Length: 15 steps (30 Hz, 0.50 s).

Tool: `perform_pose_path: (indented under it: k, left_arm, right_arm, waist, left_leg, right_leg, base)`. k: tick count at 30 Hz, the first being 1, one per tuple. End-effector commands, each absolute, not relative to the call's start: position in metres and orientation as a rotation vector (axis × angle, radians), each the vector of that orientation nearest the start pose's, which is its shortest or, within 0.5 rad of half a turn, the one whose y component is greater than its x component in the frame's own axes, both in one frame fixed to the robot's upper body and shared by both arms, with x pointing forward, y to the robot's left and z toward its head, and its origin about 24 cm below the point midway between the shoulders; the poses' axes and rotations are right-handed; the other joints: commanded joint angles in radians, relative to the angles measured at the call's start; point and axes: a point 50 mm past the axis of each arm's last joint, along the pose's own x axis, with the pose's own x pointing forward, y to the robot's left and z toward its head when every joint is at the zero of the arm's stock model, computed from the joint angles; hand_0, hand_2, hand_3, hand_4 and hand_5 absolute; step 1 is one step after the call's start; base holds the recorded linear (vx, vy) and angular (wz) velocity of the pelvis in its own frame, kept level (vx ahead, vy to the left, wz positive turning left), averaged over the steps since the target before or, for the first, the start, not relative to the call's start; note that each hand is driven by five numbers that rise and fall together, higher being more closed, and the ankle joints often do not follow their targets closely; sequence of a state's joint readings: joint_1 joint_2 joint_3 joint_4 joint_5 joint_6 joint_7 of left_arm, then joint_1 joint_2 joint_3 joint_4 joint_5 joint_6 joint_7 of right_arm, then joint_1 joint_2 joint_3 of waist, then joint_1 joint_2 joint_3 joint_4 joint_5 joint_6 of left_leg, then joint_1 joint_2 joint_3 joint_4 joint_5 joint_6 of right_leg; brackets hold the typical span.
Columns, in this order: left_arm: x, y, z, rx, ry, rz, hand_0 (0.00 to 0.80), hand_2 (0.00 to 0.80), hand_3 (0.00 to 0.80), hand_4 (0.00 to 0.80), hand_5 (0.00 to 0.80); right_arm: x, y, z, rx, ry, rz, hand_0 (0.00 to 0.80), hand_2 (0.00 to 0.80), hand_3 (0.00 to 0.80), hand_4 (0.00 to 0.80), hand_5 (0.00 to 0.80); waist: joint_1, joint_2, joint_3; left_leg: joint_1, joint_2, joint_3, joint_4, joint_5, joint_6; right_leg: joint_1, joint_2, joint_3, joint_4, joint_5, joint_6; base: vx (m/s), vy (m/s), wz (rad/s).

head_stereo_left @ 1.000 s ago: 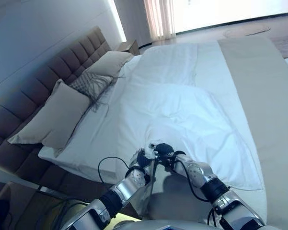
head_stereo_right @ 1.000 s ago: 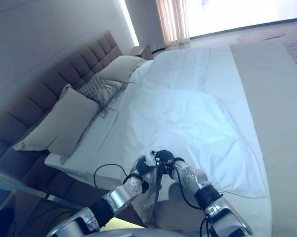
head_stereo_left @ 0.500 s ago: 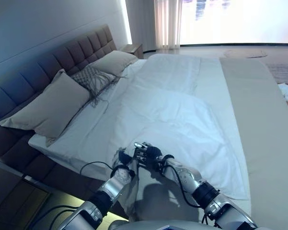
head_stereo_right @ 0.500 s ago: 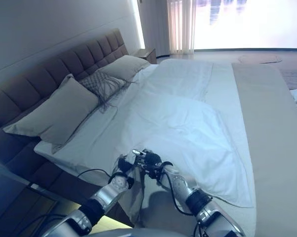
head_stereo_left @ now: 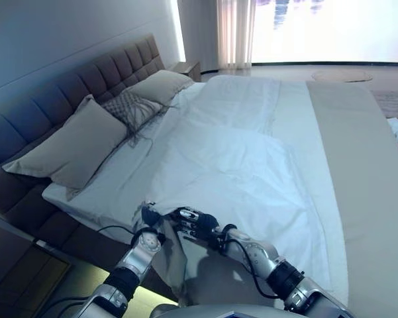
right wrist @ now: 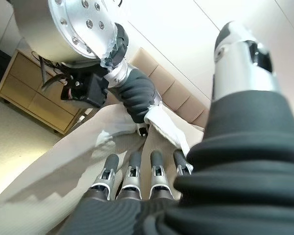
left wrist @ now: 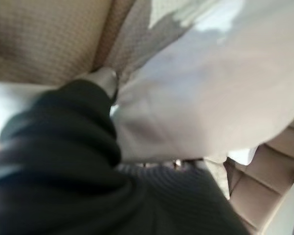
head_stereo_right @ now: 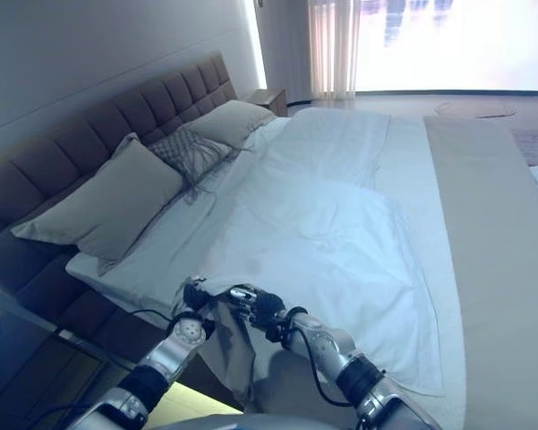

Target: Make the bed neatly

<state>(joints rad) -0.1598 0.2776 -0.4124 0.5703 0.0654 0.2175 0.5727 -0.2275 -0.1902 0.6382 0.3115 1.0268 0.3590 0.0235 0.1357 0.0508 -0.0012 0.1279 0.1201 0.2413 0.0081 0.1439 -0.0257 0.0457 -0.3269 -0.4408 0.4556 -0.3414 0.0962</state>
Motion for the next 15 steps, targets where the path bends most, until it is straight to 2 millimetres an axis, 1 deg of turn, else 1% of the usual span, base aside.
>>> perform_pose_path:
  k: [1, 4, 5, 9, 13, 15]
  left_arm:
    - [0.266, 0.264, -0.005, 0.782, 0.286, 0.587, 0.800, 0.800, 0.800, 0.800, 0.800]
    - [0.254, 0.282, -0.011, 0.708, 0.323, 0.690, 0.800, 0.800, 0.800, 0.800, 0.800]
    - [0.252, 0.286, -0.013, 0.695, 0.332, 0.706, 0.800, 0.800, 0.800, 0.800, 0.800]
    - [0.227, 0.307, -0.027, 0.611, 0.404, 0.843, 0.800, 0.800, 0.800, 0.800, 0.800]
    - [0.195, 0.334, -0.040, 0.595, 0.480, 0.964, 0.800, 0.800, 0.800, 0.800, 0.800]
    - [0.184, 0.345, -0.041, 0.607, 0.502, 1.001, 0.800, 0.800, 0.800, 0.800, 0.800]
  right_arm:
    - [0.246, -0.032, 0.012, 0.727, 0.591, 0.667, 0.000, 0.000, 0.000, 0.000, 0.000]
    - [0.248, -0.045, 0.011, 0.729, 0.568, 0.627, 0.000, 0.000, 0.000, 0.000, 0.000]
    - [0.248, -0.048, 0.011, 0.730, 0.564, 0.619, 0.000, 0.000, 0.000, 0.000, 0.000]
    - [0.248, -0.068, 0.007, 0.737, 0.537, 0.547, 0.000, 0.000, 0.000, 0.000, 0.000]
    - [0.244, -0.093, 0.001, 0.701, 0.528, 0.501, 0.000, 0.000, 0.000, 0.000, 0.000]
    - [0.241, -0.104, -0.003, 0.684, 0.529, 0.474, 0.000, 0.000, 0.000, 0.000, 0.000]
  waist:
    - [0.030, -0.036, -0.008]
    - [0.027, -0.028, -0.014]
    - [0.026, -0.027, -0.015]
    - [0.019, -0.019, -0.024]
    - [0.003, -0.012, -0.032]
    - [-0.006, -0.011, -0.038]
  left_leg:
    - [-0.014, 0.012, -0.051, -0.007, -0.067, -0.050]
    - [-0.017, 0.004, -0.060, -0.012, -0.065, -0.049]
    - [-0.017, 0.002, -0.062, -0.012, -0.066, -0.049]
    - [-0.013, -0.010, -0.073, -0.018, -0.069, -0.045]
    - [-0.014, -0.013, -0.066, -0.024, -0.070, -0.046]
    - [-0.020, -0.012, -0.060, -0.023, -0.070, -0.046]
  right_leg:
    - [0.092, -0.052, 0.001, -0.394, 0.447, 0.098]
    - [0.084, -0.057, 0.004, -0.379, 0.439, 0.097]
    - [0.083, -0.058, 0.005, -0.376, 0.437, 0.097]
    - [0.083, -0.061, 0.012, -0.368, 0.425, 0.096]
    - [0.073, -0.057, 0.026, -0.371, 0.416, 0.096]
    - [0.064, -0.053, 0.034, -0.373, 0.415, 0.095]
  base:
    - [-0.021, 0.041, -0.03]
    - [-0.015, 0.048, -0.02]
    - [0.009, 0.054, -0.02]
    - [0.021, 0.047, -0.01]
    - [-0.006, 0.040, -0.06]
    - [-0.016, 0.027, -0.08]
